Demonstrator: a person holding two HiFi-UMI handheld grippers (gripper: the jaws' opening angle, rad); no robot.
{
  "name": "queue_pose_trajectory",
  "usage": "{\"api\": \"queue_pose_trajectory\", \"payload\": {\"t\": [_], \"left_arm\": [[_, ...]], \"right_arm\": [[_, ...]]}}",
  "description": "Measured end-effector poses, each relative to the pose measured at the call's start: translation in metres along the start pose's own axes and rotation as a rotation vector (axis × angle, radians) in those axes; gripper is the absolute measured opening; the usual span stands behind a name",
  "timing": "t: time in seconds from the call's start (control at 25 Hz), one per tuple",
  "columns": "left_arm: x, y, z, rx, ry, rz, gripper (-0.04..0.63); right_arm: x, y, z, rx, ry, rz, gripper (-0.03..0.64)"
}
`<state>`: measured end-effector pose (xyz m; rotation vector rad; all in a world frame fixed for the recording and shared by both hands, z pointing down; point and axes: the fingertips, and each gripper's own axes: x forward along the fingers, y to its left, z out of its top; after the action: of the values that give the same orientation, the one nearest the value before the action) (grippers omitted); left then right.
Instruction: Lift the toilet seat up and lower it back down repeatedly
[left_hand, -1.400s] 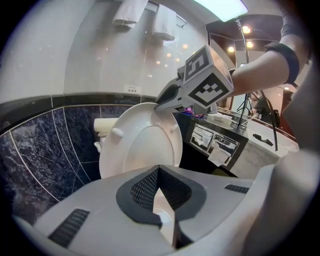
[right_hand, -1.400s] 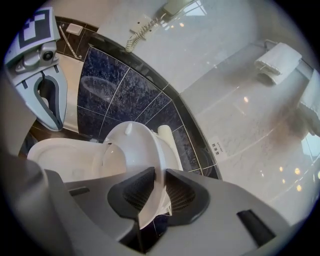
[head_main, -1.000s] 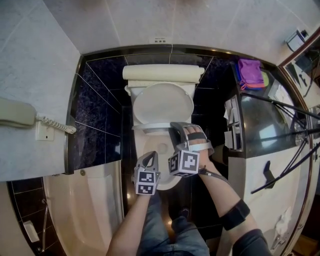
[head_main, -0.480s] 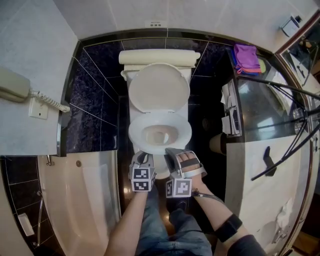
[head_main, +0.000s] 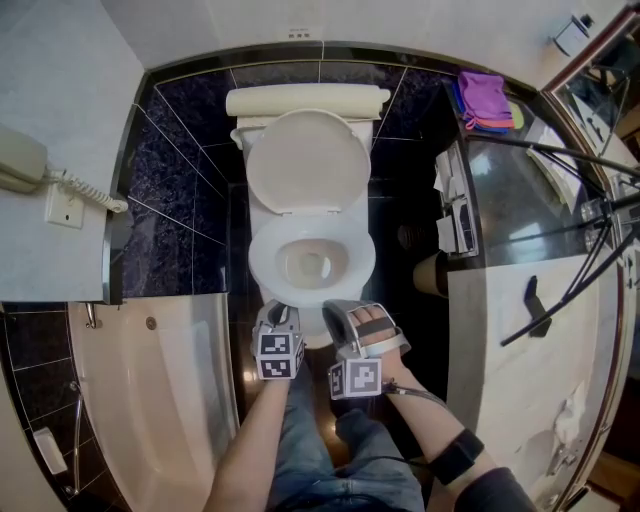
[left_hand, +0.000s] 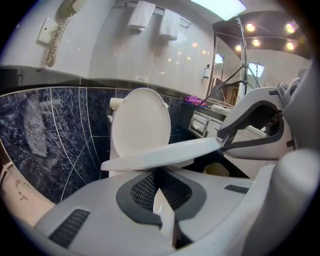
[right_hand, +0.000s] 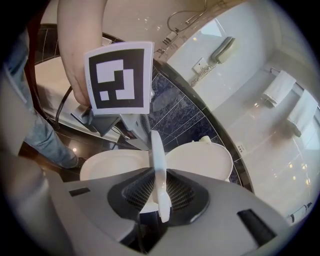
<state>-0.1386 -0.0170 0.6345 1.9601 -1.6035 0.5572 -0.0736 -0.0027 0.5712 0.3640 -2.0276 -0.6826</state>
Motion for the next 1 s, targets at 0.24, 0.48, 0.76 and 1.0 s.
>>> {"api": "queue_pose_trajectory", "payload": {"t": [0.24,0.48,0.76,1.0], "left_arm": [[0.0,-0.002,-0.02,0.012,0.02,0.007,-0.009],[0.001,-0.011,-0.076,-0.004,0.065,0.013,-0.009],[0.011,-0.017,-0.177,0.056,0.124,0.01,-0.009],[0.03,-0.028,-0.232,0.075,0.161,-0.012,-0.011]], "right_arm": [[-0.025,-0.003,-0.031,0.119,0.022,-0.052,0.018],[-0.025,0.013,-0.092,0.459,0.071,-0.095,0.018],[0.002,0.09,-0.138,0.663,0.092,-0.071,0.018],[0.034,0.152,-0.173,0.867,0.121,-0.044,0.018]]}}
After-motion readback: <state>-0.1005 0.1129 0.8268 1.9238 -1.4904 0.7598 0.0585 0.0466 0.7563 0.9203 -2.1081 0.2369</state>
